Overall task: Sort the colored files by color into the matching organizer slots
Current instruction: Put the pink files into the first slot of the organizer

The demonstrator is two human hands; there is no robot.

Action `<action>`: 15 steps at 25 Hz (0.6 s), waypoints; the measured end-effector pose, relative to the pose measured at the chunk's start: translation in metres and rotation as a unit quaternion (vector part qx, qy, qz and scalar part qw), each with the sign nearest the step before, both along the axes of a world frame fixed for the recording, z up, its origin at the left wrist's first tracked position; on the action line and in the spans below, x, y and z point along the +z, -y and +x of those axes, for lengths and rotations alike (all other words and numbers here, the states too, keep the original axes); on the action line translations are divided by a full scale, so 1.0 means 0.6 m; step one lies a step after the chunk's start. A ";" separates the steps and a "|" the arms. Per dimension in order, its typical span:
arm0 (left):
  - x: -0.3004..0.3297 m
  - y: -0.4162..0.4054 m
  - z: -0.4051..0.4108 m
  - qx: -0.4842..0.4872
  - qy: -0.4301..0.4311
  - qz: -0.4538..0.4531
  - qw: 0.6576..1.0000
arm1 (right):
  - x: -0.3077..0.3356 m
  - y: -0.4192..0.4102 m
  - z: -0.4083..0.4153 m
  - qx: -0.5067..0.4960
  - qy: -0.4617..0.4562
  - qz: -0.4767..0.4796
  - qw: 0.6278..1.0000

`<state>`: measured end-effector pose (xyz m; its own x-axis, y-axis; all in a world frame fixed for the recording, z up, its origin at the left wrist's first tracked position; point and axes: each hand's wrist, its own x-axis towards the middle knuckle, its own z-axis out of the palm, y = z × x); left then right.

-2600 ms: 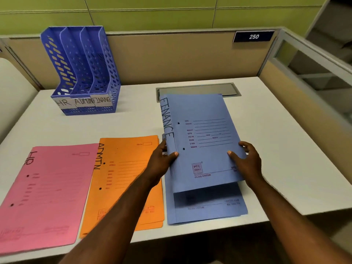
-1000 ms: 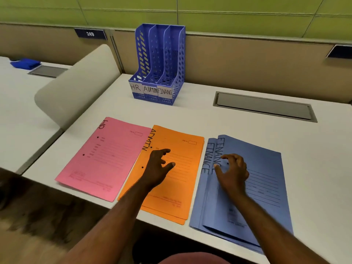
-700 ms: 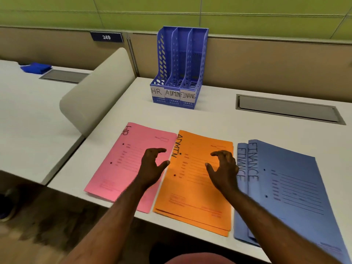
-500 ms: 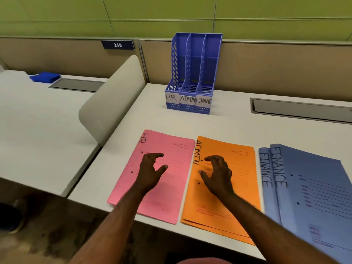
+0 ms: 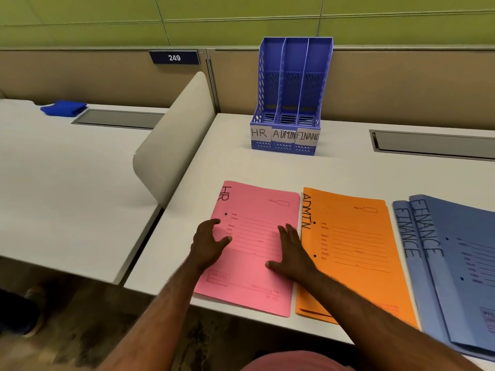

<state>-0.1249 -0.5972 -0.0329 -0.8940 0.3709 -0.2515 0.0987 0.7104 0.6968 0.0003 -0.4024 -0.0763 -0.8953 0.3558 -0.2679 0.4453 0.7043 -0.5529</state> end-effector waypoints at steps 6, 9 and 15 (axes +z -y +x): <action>-0.016 0.012 -0.018 0.016 0.059 -0.014 0.998 | -0.006 0.011 -0.011 -0.032 0.043 -0.005 0.999; -0.015 0.013 -0.032 0.039 0.054 -0.003 0.998 | -0.006 0.013 -0.015 -0.038 0.047 -0.007 0.998; -0.005 0.010 -0.053 0.077 0.080 0.062 0.992 | -0.010 0.009 -0.014 -0.040 0.043 -0.016 0.998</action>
